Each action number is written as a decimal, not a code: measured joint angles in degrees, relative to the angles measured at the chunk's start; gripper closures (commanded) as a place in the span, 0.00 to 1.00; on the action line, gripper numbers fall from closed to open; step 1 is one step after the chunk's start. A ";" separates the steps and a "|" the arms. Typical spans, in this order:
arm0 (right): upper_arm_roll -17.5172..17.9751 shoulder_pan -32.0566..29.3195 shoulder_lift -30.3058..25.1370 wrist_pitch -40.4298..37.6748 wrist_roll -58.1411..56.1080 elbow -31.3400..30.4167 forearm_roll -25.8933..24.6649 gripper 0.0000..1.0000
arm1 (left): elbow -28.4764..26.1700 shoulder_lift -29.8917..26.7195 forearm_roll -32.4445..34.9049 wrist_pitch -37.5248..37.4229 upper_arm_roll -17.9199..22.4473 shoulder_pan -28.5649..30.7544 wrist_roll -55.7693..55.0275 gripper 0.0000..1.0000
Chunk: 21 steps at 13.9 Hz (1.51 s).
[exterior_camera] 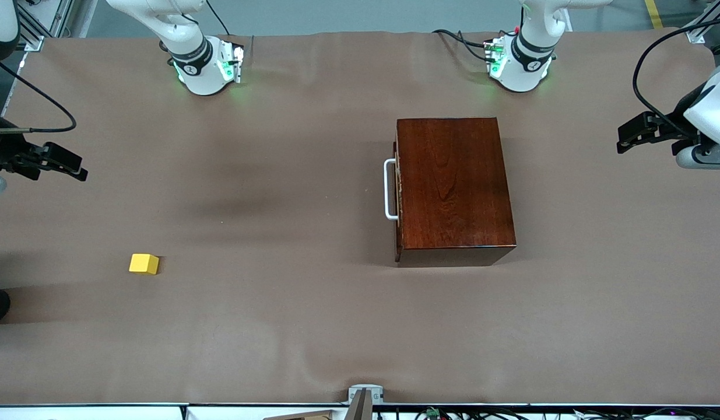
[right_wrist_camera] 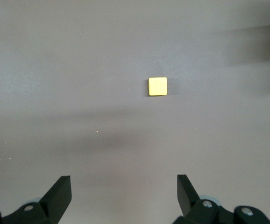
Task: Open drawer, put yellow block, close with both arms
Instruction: 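Move the left gripper toward the drawer handle of the wooden box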
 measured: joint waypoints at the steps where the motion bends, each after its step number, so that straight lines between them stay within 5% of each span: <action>1: 0.00 0.00 0.00 0.00 0.00 0.00 0.00 0.00 | 0.00 0.00 0.00 0.01 0.00 0.00 0.00 0.00; 16: 0.00 0.00 0.00 0.00 0.00 -0.01 0.00 0.00 | 0.03 0.92 0.00 1.41 -0.50 -1.98 -0.26 0.00; 21: 0.00 0.00 0.00 0.00 0.00 -0.02 0.00 0.00 | 0.04 1.55 0.00 1.45 -1.11 -4.95 -9.59 0.00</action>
